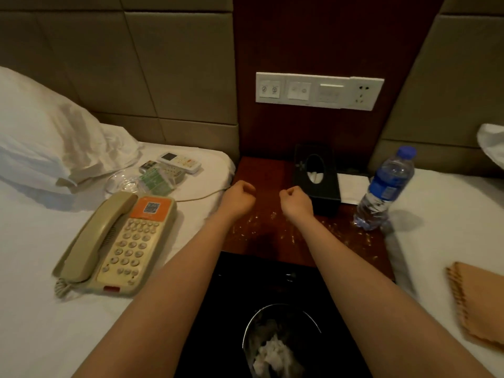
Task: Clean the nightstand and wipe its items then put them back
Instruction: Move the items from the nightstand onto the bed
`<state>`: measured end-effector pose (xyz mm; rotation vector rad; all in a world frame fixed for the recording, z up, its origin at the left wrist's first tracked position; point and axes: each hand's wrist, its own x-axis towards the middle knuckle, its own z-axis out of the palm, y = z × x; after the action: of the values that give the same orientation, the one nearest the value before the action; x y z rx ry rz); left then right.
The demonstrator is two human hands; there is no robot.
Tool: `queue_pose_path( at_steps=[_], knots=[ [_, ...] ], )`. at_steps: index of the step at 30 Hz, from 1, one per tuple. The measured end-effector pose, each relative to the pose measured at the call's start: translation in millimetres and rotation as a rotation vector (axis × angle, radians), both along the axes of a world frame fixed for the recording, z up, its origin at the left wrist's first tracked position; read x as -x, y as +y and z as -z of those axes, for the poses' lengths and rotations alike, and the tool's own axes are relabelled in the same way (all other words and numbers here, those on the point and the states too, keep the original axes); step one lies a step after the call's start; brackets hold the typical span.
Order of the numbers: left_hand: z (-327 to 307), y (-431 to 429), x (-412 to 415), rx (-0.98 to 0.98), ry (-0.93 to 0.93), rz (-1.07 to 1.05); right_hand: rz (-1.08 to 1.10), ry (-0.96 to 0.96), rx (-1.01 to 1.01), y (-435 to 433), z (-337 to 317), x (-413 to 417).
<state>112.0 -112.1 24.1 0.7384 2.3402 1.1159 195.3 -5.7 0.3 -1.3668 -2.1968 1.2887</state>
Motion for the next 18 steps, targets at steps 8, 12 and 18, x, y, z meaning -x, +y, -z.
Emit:
queue_pose_path(
  at_steps=[8, 12, 18],
  knots=[
    [3, 54, -32, -0.021, -0.057, 0.143, 0.112, 0.041, -0.072, 46, -1, -46],
    [12, 72, -43, 0.0, -0.072, 0.184, 0.171, 0.03, -0.091, 63, -2, -64],
    [26, 97, -52, 0.054, -0.048, 0.263, 0.213, 0.015, -0.039, 80, 17, -87]
  ],
)
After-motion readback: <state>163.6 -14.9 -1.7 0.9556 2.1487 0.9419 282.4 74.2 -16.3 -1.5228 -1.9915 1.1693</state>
